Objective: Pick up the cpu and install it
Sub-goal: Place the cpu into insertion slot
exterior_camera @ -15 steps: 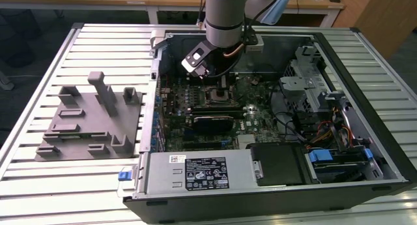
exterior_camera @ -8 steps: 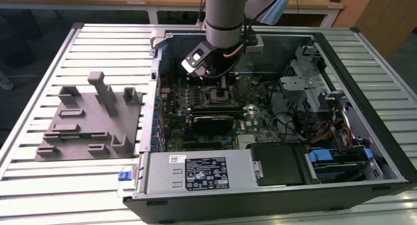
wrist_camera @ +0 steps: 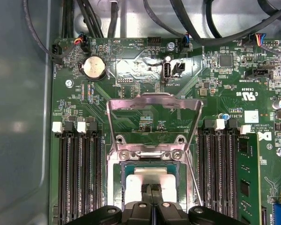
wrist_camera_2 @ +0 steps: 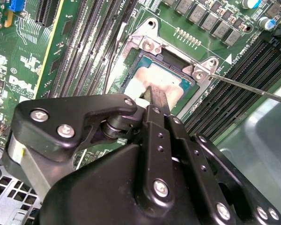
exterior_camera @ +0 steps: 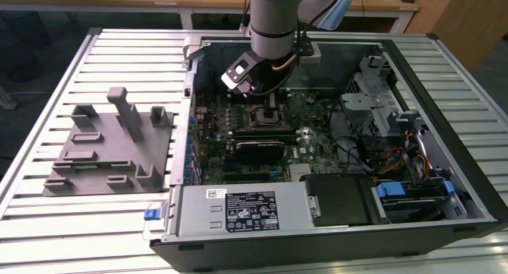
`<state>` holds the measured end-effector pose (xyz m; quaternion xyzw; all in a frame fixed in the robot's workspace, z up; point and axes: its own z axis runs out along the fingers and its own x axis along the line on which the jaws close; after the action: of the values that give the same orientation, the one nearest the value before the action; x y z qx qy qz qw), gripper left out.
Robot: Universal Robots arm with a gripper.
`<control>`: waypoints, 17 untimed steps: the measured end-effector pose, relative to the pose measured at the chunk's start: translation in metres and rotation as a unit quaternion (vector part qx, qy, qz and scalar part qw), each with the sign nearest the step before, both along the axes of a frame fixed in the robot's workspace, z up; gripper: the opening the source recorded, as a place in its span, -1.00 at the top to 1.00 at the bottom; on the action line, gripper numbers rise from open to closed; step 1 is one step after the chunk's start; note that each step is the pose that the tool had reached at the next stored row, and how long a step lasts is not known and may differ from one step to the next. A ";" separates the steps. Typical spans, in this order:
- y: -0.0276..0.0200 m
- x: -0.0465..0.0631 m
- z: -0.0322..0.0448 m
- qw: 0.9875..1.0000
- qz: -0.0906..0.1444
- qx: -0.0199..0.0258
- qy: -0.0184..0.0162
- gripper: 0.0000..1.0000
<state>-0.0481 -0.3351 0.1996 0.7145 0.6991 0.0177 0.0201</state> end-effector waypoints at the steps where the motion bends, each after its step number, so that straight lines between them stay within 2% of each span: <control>1: 0.0000 0.000 0.0000 1.000 0.000 0.000 0.000 0.79; 17: 0.0000 0.000 -0.0013 1.000 0.000 0.000 0.000 0.79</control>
<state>-0.0481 -0.3350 0.1983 0.7145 0.6991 0.0179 0.0201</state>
